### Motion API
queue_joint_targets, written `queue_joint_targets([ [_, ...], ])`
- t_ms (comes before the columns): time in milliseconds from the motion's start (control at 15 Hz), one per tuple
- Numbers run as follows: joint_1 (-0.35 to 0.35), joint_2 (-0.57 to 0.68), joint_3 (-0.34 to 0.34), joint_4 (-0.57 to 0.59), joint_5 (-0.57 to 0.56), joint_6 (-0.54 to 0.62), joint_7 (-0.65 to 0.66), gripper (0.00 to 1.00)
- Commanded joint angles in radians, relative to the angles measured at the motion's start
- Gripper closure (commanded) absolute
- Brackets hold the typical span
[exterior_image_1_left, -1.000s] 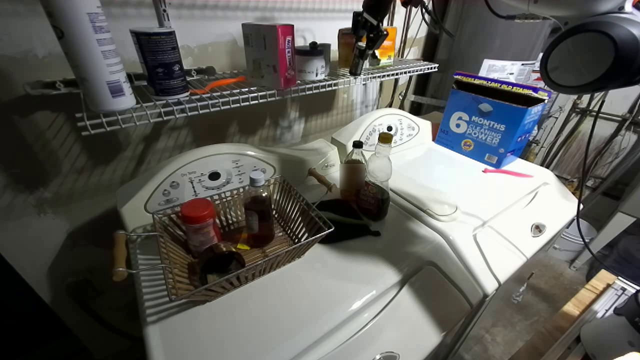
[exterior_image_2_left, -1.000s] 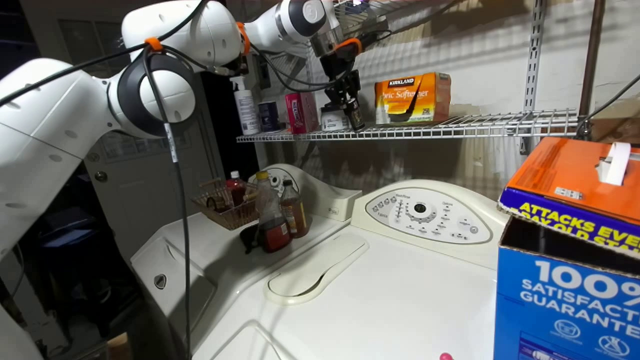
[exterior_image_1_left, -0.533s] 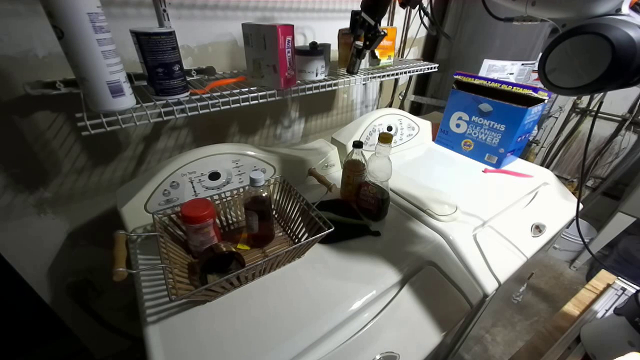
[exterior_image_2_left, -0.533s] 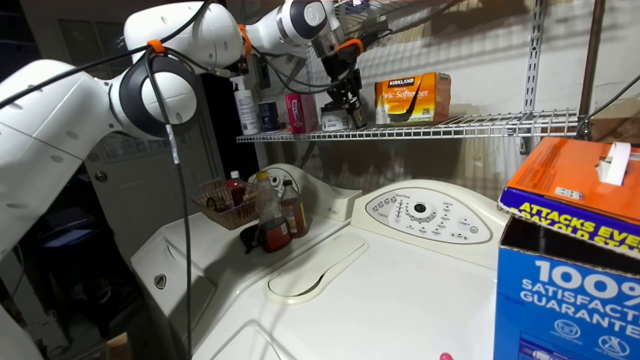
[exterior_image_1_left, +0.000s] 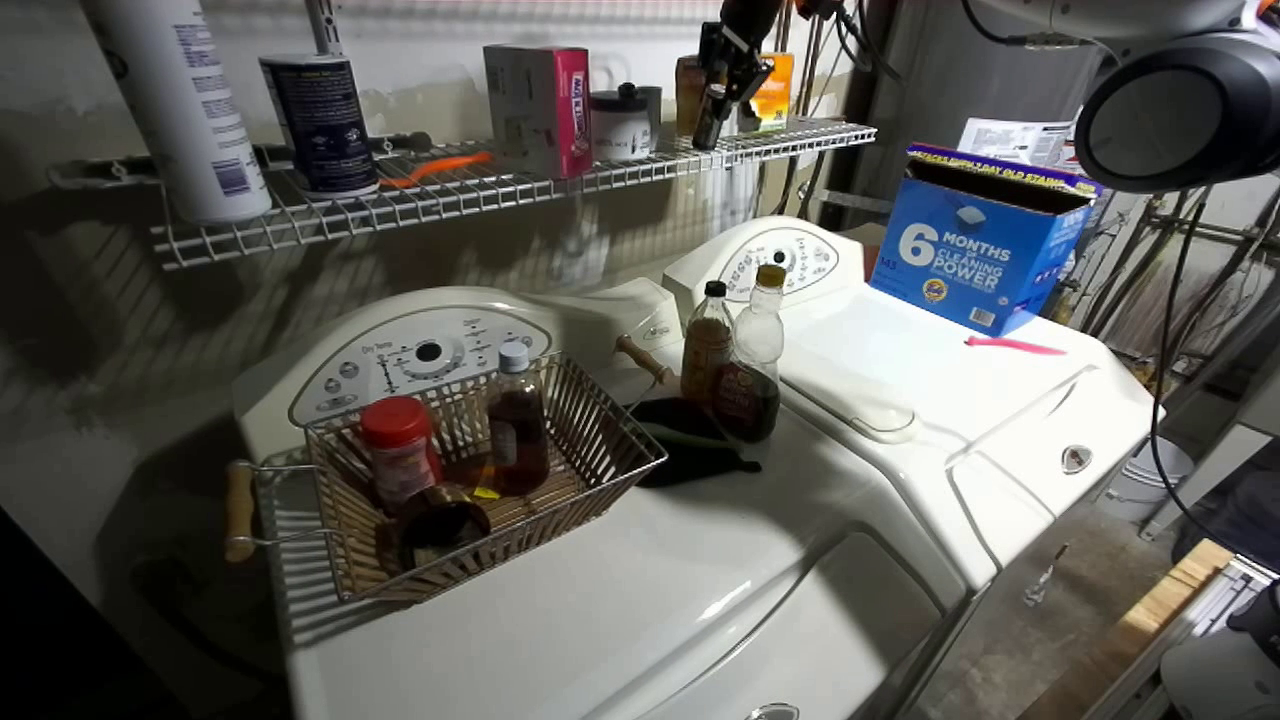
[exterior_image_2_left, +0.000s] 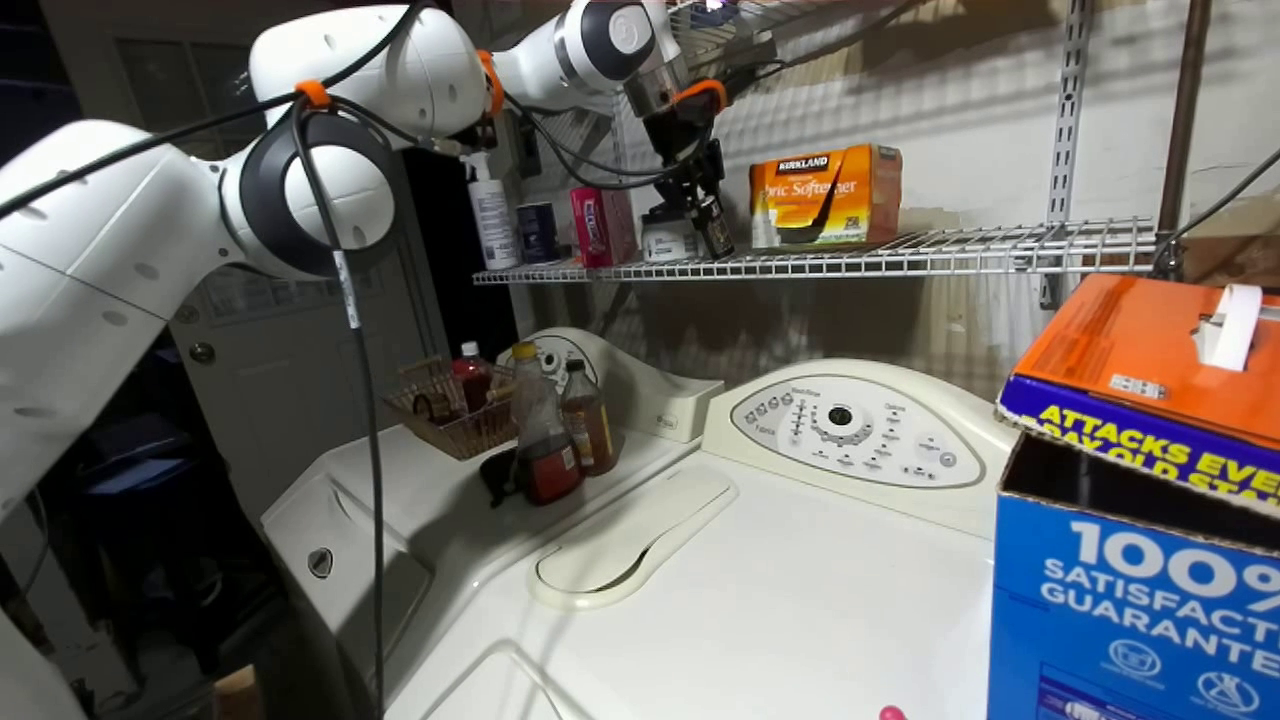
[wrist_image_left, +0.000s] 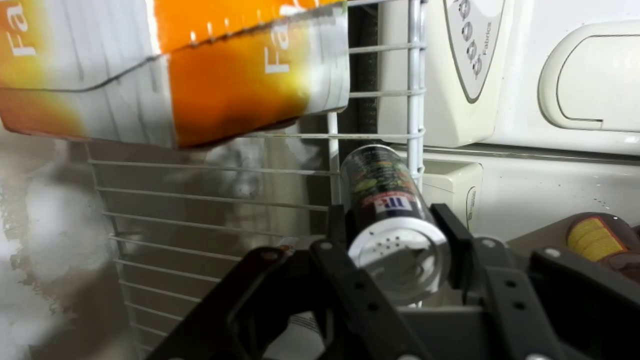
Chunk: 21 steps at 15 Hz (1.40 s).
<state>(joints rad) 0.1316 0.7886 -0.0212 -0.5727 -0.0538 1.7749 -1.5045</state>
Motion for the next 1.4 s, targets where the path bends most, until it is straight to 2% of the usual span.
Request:
queue_joint_targets([
  [0, -0.003, 0.014, 0.005, 0.014, 0.003, 0.012, -0.02, 0.8],
  [67, -0.002, 0.014, 0.003, 0.014, 0.001, 0.011, -0.02, 0.45],
  [133, -0.003, 0.014, 0.004, 0.014, 0.002, 0.011, -0.017, 0.31],
  [267, -0.002, 0.015, 0.004, 0.014, 0.002, 0.01, -0.016, 0.16],
  [333, -0.003, 0.016, 0.004, 0.014, 0.004, 0.01, -0.014, 0.14],
  [400, -0.003, 0.019, 0.002, 0.015, 0.002, 0.013, -0.013, 0.21],
  [467, -0.003, 0.019, 0.003, 0.015, 0.002, 0.011, -0.013, 0.21],
  [533, -0.003, 0.02, 0.003, 0.015, 0.003, 0.012, -0.013, 0.27],
  [667, -0.003, 0.022, 0.003, 0.016, 0.003, 0.012, -0.012, 0.29],
  [733, -0.002, 0.022, 0.003, 0.017, 0.002, 0.012, -0.012, 0.33],
  [867, -0.002, 0.023, 0.004, 0.017, 0.003, 0.012, -0.011, 0.22],
  [933, -0.002, 0.023, 0.004, 0.018, 0.003, 0.013, -0.01, 0.21],
  [1000, -0.001, 0.024, 0.004, 0.018, 0.003, 0.013, -0.009, 0.13],
  [1067, -0.001, 0.024, 0.004, 0.018, 0.004, 0.014, -0.008, 0.14],
  [1200, -0.001, 0.026, 0.004, 0.02, 0.005, 0.017, -0.005, 0.06],
  [1333, 0.0, 0.027, 0.004, 0.021, 0.006, 0.021, 0.0, 0.05],
])
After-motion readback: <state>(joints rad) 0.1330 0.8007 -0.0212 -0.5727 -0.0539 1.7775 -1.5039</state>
